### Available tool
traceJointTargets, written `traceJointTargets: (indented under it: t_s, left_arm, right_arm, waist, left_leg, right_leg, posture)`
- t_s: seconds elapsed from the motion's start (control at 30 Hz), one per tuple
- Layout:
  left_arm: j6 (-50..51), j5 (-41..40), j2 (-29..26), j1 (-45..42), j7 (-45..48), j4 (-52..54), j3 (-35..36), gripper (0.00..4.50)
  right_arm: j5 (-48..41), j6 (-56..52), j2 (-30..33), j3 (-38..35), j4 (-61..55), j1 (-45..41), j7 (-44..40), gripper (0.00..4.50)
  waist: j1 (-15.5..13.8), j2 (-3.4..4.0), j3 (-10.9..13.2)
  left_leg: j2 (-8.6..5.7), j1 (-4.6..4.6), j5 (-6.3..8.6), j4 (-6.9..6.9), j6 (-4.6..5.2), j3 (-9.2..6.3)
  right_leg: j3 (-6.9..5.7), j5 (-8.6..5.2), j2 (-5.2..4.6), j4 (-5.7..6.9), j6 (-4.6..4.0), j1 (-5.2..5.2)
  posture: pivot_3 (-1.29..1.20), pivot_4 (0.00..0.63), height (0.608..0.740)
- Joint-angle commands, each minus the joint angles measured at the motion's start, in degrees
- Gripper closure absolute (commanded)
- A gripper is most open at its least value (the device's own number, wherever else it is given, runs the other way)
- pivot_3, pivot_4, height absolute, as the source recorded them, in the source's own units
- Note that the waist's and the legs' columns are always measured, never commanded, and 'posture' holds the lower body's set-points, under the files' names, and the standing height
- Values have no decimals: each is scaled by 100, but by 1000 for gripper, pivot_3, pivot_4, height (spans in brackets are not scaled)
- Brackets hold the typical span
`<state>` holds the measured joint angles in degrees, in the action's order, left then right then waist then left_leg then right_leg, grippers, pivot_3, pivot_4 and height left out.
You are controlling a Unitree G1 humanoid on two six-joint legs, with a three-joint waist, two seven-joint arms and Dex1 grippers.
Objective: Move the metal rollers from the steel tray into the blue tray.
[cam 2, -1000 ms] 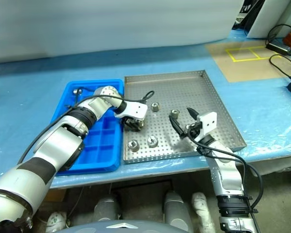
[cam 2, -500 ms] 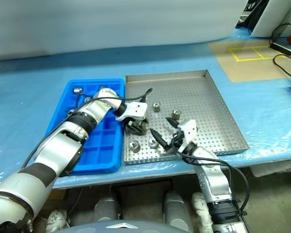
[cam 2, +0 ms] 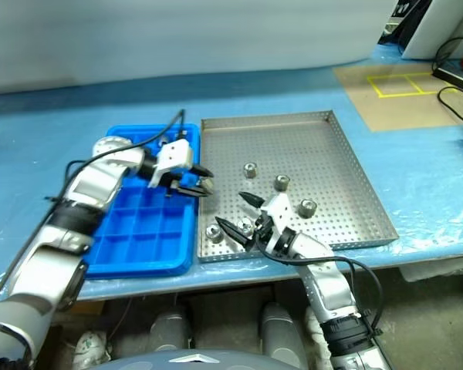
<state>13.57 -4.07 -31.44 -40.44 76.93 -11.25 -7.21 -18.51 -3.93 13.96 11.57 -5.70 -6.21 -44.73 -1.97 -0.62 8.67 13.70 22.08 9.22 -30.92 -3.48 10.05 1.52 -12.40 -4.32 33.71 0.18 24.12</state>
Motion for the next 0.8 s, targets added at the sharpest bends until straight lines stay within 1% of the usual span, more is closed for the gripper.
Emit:
traceJointTargets:
  t_s: [0.03, 0.17, 0.37, 0.47, 0.6, 0.7, 0.8]
  left_arm:
    - [522, -603, -333, 276, -484, 957, 837, 2202]
    - [664, -566, -726, 845, -1090, 1054, 1240, 2202]
    - [724, -495, -1027, 1805, -1932, 1092, 1696, 2202]
    - [851, -607, -995, 2126, -2254, 1221, 1816, 2202]
    - [1069, -449, -880, 2408, -2806, 1243, 1706, 2202]
    - [1270, -627, -894, 2596, -2922, 1430, 1795, 2202]
    - [1329, -618, -973, 2810, -3029, 1468, 1809, 2202]
  right_arm:
    - [-77, 141, 10, 212, -227, -220, -369, 0]
    - [-99, 215, 21, 505, -409, -298, -752, 0]
    - [-297, 140, 93, 684, -828, -298, -1127, 0]
    - [-406, 25, 152, 655, -854, -381, -1214, 0]
    - [-415, -89, 207, 609, -744, -517, -1218, 0]
    - [-408, -146, 232, 545, -633, -571, -1194, 0]
    - [-293, -77, 254, 499, -505, -617, -1137, 0]
  waist:
    - [-61, 1, 4]
    - [-151, 2, 4]
    - [-343, -2, 6]
    - [-428, -5, 7]
    - [-558, -5, 7]
    - [-582, -10, 4]
    - [-571, -11, 3]
  left_leg:
    - [0, 0, -2, 0, -3, 0]
    - [-2, -3, -3, 0, -6, -1]
    - [-1, 6, -3, 0, -6, -9]
    - [0, 8, -4, 0, -7, -14]
    - [0, 8, -3, -1, -5, -18]
    - [0, 9, -5, -4, -7, -22]
    - [-1, 6, -6, -5, -9, -23]
  right_leg:
    - [-2, 0, 0, 1, 0, 1]
    - [-16, 0, 0, 3, 0, 1]
    - [-25, 0, 0, 3, 1, 5]
    - [-36, 0, -1, 3, 1, 4]
    - [-35, -1, -1, 6, 1, 4]
    - [-36, -1, -1, 9, 1, 3]
    - [-34, -1, 0, 10, 1, 3]
  posture:
    - [43, 150, 740]
    - [119, 150, 740]
    - [218, 150, 740]
    - [248, 150, 740]
    - [257, 150, 740]
    - [254, 150, 740]
    - [245, 150, 740]
